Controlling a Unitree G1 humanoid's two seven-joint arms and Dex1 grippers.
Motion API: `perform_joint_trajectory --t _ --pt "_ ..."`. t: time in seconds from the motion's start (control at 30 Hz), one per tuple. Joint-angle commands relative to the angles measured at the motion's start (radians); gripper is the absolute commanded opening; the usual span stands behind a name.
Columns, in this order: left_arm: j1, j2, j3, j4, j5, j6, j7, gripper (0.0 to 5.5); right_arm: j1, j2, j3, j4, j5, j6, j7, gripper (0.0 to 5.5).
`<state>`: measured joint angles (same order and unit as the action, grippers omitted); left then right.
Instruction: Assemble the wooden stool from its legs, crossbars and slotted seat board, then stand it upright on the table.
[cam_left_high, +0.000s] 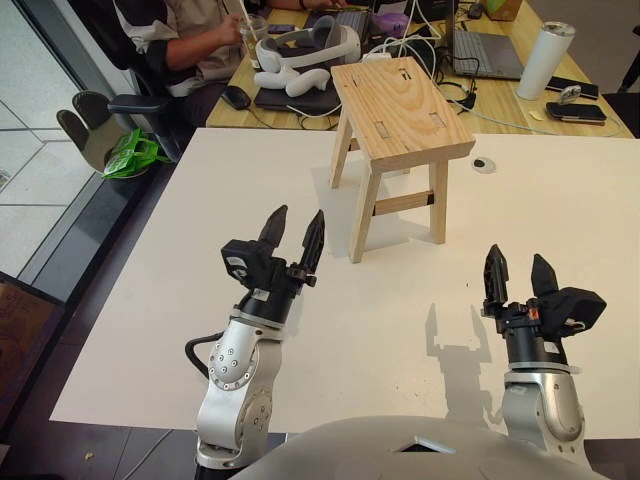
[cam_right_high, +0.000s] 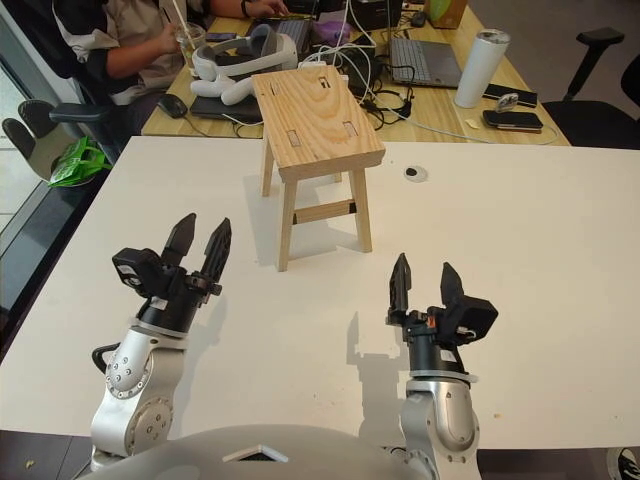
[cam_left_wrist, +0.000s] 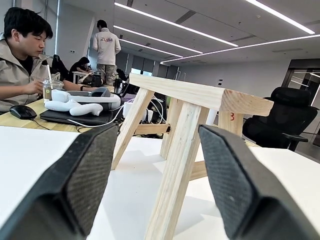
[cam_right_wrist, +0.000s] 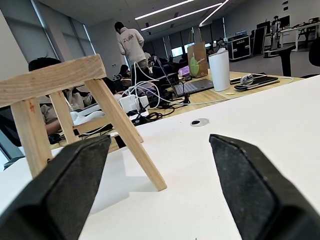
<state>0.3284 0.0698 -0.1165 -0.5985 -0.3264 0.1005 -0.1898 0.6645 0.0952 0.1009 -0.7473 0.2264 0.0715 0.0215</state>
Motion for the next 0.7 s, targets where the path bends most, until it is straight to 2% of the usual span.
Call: perform_joint_trajectory --t 0.03,0.27,0.43,0.57,0.7 --pt "-0.044 0.002 0.019 0.043 -0.022 0.040 -0.001 2.95 -0.037 0.007 -0.006 0.031 -0.031 -0.019 -0.031 3.65" --pt "-0.144 0.043 -0.023 0.107 0.087 0.140 0.023 2.95 -0.043 -0.010 0.020 -0.001 -0.236 -0.005 -0.110 3.65" --pt "-0.161 0.029 -0.027 0.120 0.131 0.162 0.057 2.95 -0.114 -0.049 0.048 -0.025 -0.400 0.052 -0.121 3.65" --pt "-0.142 -0.022 0.031 0.091 0.135 0.147 0.137 2.95 -0.189 -0.090 0.081 0.011 -0.353 0.090 -0.028 3.65" --pt "-0.121 -0.042 0.021 0.077 0.170 0.152 0.171 2.95 -0.233 -0.101 0.052 0.061 -0.300 0.087 0.003 3.65"
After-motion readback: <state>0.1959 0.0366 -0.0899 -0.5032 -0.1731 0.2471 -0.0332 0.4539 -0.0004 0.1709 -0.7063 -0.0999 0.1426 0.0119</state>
